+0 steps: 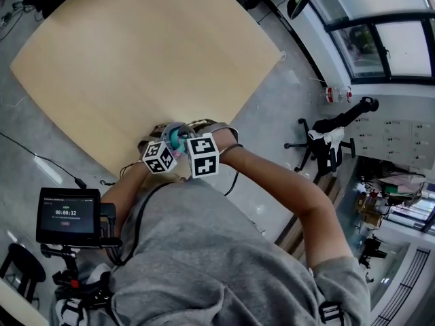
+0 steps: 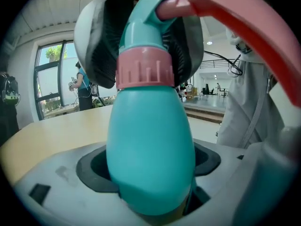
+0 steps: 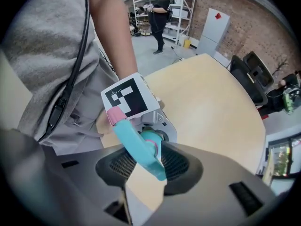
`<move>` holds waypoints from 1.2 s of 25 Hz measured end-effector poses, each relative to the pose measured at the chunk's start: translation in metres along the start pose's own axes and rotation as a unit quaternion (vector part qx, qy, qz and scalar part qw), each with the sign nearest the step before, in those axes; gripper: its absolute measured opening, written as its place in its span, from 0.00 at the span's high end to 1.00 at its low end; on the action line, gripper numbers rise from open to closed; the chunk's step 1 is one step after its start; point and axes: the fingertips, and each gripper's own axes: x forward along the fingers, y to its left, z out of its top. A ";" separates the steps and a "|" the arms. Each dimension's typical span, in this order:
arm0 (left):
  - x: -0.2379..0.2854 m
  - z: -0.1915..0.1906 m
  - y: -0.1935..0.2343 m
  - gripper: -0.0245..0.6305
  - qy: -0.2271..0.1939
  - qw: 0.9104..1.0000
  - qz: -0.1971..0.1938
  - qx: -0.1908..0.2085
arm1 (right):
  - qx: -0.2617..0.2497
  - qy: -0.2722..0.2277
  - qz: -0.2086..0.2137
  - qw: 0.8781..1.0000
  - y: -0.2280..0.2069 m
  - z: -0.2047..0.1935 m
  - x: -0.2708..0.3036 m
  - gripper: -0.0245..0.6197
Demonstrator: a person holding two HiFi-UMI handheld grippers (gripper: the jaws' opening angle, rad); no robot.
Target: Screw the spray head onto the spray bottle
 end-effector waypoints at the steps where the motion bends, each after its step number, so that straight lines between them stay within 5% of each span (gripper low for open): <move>1: 0.001 -0.001 0.000 0.37 0.003 1.000 -0.004 -0.001 | -0.005 -0.002 -0.004 1.000 -0.001 0.000 0.000 0.73; 7: -0.017 -0.013 0.011 0.28 -0.001 1.000 -0.015 -0.024 | -0.020 -0.016 -0.046 0.999 -0.013 -0.001 0.009 0.73; 13: -0.064 -0.007 -0.003 0.26 -0.009 0.998 -0.014 -0.058 | -0.029 -0.008 -0.035 0.999 0.002 -0.006 -0.002 0.69; 16: -0.108 0.011 -0.010 0.26 -0.013 0.998 0.012 -0.064 | -0.009 -0.028 -0.042 0.999 0.014 0.002 -0.028 0.59; 22: -0.188 0.047 0.021 0.29 -0.068 0.988 0.104 -0.090 | 0.102 -0.091 -0.094 0.986 0.005 0.000 -0.068 0.59; 26: -0.241 0.117 0.006 0.51 -0.107 0.981 0.144 -0.076 | 0.222 -0.181 -0.162 0.944 0.025 0.003 -0.143 0.59; 28: -0.258 0.149 0.005 0.75 -0.128 0.977 0.158 -0.061 | 0.286 -0.249 -0.208 0.902 0.026 0.003 -0.180 0.59; 30: -0.274 0.170 0.012 0.93 -0.147 0.972 0.174 -0.056 | 0.351 -0.327 -0.249 0.841 0.022 0.006 -0.211 0.59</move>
